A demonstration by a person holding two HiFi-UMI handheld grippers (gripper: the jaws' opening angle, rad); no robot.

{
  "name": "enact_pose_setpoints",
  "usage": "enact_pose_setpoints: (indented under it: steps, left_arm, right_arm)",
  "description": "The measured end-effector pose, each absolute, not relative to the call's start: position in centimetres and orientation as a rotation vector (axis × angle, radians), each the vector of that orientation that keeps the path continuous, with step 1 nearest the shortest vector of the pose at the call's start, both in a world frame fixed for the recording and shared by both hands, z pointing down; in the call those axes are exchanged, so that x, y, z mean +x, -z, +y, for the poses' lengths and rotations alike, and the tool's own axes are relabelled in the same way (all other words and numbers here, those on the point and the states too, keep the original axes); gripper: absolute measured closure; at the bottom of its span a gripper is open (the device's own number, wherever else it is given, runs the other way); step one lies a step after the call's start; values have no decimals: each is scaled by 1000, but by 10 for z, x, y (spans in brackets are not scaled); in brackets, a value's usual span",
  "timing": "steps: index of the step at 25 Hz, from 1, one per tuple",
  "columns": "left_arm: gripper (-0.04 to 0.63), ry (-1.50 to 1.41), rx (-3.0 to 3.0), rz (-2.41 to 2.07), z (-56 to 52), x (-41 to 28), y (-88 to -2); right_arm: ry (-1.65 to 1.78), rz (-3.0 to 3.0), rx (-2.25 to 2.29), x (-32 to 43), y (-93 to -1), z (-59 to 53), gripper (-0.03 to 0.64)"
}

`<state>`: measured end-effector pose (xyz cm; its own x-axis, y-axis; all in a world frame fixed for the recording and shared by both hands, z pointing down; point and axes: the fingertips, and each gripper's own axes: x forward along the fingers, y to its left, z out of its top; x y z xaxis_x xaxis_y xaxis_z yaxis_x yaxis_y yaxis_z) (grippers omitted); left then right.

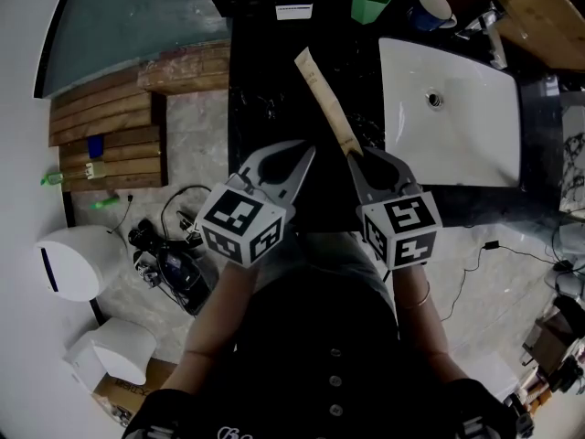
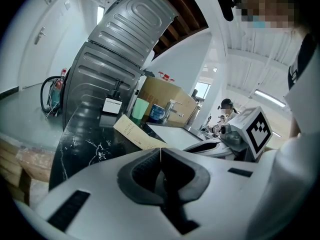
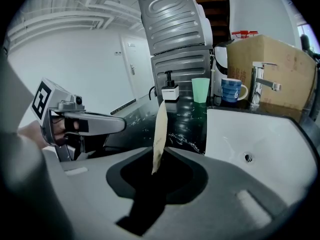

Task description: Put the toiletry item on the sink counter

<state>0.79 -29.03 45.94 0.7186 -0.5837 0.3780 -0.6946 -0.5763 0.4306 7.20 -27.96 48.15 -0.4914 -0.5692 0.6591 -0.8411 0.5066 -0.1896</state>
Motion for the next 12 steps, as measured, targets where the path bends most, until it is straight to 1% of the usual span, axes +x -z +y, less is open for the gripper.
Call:
enact_pose_setpoints:
  steps: [2,5,7,12]
  left_arm:
    - [583,-261,2361,-971,-291,8,-459]
    - [583,-257,2363,-978,-291,7,-457]
    - [583,-255,2365,-980,-291,8,-456]
    - [583,-249,2373,-985,-289,9,-453]
  right_arm:
    - [-682,-2220,1148,73,-484,-279,523]
    - [-666,-2208,1152,76,-485,-278,514]
    - [-661,-2203,1160,78,-485,-278,485]
    - [-643,-2221,1180,78,-480,-281,462]
